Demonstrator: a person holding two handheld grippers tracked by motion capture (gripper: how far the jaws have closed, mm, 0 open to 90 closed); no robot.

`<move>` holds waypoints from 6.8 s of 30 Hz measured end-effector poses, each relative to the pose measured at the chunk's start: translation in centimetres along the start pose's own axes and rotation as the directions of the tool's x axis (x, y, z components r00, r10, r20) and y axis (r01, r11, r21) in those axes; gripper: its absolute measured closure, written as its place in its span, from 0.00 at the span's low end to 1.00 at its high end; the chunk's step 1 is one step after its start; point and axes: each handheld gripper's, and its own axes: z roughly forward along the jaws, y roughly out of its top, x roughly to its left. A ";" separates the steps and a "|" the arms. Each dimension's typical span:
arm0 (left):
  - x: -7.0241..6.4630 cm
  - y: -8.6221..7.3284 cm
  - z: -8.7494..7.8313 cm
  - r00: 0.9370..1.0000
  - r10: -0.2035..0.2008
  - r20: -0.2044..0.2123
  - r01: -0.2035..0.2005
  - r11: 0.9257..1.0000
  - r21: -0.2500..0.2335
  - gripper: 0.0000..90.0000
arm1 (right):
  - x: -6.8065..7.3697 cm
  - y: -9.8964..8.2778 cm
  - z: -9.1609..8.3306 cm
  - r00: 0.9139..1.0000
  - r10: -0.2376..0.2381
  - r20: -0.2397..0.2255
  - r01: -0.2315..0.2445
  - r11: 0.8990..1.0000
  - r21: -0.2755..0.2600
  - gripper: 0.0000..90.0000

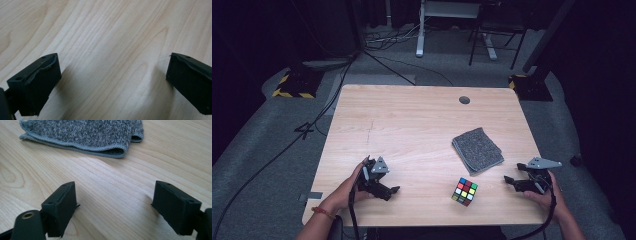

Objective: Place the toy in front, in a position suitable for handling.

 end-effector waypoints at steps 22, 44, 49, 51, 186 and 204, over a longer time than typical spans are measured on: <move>-0.8 0.7 0.6 0.994 0.079 0.070 -0.079 0.997 -0.006 0.01 | 7.1 2.0 -0.9 0.961 -0.205 -0.184 0.208 0.978 -0.006 0.28; -3.5 3.6 3.2 0.971 0.180 0.159 -0.180 0.983 -0.013 0.01 | 12.6 5.6 2.9 0.902 -0.353 -0.247 0.360 0.933 -0.019 0.51; -3.9 4.4 3.9 0.963 0.201 0.177 -0.202 0.979 -0.015 0.01 | 13.1 6.4 4.1 0.898 -0.364 -0.246 0.370 0.929 -0.024 0.53; -4.1 4.8 4.2 0.961 0.206 0.183 -0.207 0.978 -0.015 0.01 | 13.1 6.6 4.5 0.899 -0.353 -0.259 0.359 0.933 -0.028 0.52; -7.1 11.1 5.1 0.934 0.331 0.132 -0.328 0.944 -0.042 0.37 | 16.3 15.1 2.9 0.832 -0.440 -0.339 0.425 0.897 -0.121 0.87; -7.0 11.2 4.2 0.929 0.344 0.134 -0.343 0.939 -0.031 0.38 | 17.5 15.4 2.2 0.808 -0.540 -0.235 0.528 0.841 -0.116 0.88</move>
